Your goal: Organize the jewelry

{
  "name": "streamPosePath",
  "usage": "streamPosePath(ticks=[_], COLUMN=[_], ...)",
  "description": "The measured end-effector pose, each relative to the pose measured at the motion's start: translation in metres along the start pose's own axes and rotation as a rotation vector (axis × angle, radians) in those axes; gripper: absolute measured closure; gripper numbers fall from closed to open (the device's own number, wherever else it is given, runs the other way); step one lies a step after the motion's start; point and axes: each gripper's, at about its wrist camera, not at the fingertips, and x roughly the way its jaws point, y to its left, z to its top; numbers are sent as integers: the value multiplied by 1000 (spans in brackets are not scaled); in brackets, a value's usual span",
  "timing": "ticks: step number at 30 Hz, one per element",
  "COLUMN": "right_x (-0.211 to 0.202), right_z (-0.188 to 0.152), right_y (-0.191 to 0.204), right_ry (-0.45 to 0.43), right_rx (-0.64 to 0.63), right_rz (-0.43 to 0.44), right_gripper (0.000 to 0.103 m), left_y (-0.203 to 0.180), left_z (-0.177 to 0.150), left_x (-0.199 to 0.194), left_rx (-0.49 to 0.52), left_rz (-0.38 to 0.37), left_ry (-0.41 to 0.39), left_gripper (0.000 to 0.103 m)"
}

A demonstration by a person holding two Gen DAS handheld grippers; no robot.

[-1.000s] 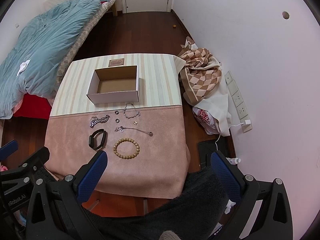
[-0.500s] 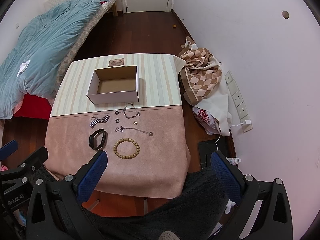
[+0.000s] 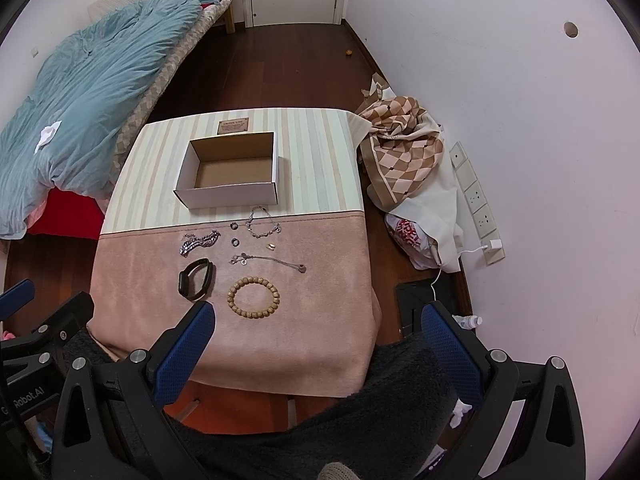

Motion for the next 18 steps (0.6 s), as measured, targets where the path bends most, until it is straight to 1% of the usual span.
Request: streamPosePath(ticks=[18], right_x=[-4], right_z=[1], right_y=[2], right_ry=[-3], right_rx=[7], right_rz=[1], right_gripper=[0], left_y=[4], left_z=[1], left_x=[-6], left_rx=[-3], left_rz=[-4], left_ry=[-12], left_gripper=[0])
